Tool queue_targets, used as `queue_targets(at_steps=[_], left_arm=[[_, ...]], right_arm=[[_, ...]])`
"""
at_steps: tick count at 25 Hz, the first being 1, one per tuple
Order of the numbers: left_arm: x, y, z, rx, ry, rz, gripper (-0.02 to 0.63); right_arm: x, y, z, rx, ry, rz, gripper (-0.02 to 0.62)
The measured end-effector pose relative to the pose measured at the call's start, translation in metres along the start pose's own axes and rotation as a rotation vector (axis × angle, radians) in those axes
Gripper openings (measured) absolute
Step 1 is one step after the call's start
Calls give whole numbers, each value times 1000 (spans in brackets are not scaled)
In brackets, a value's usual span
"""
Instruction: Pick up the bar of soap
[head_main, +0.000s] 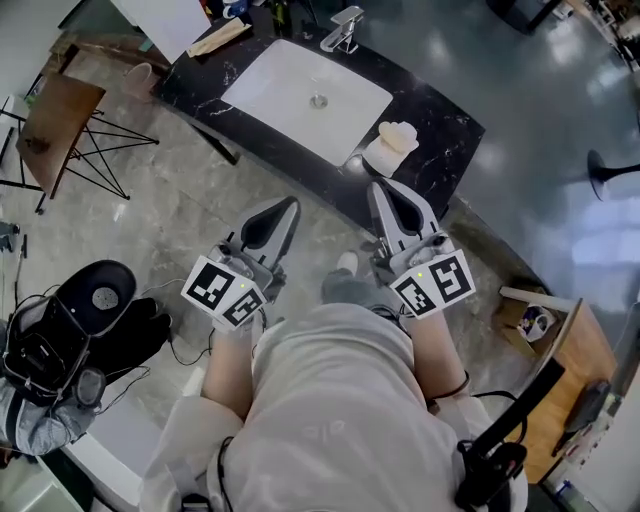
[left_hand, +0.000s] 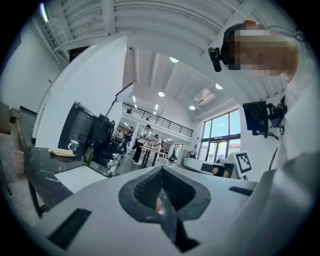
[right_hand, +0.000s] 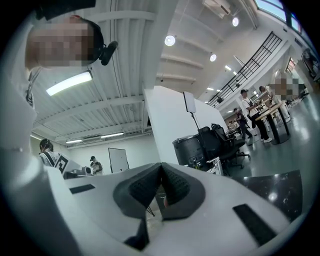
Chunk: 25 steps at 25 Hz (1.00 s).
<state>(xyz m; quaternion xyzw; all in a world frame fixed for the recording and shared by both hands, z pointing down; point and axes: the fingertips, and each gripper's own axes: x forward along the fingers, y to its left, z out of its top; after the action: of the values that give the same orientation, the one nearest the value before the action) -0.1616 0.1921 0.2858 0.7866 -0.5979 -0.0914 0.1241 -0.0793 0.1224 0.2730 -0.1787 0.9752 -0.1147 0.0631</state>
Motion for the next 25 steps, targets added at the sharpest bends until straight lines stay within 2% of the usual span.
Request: queue_targets(at_steps=[10,19,25], left_arm=[[116,24,12,0,9,13,2],[153,30,-1,-15,107,14,3],[170,45,-13,-52,164,-27,3]], right_arm=[[29,-107,26,17,-8,-3,17],[30,-154,27,67,-25,-61,17],[37,-175,16,74,-13,-123,17]])
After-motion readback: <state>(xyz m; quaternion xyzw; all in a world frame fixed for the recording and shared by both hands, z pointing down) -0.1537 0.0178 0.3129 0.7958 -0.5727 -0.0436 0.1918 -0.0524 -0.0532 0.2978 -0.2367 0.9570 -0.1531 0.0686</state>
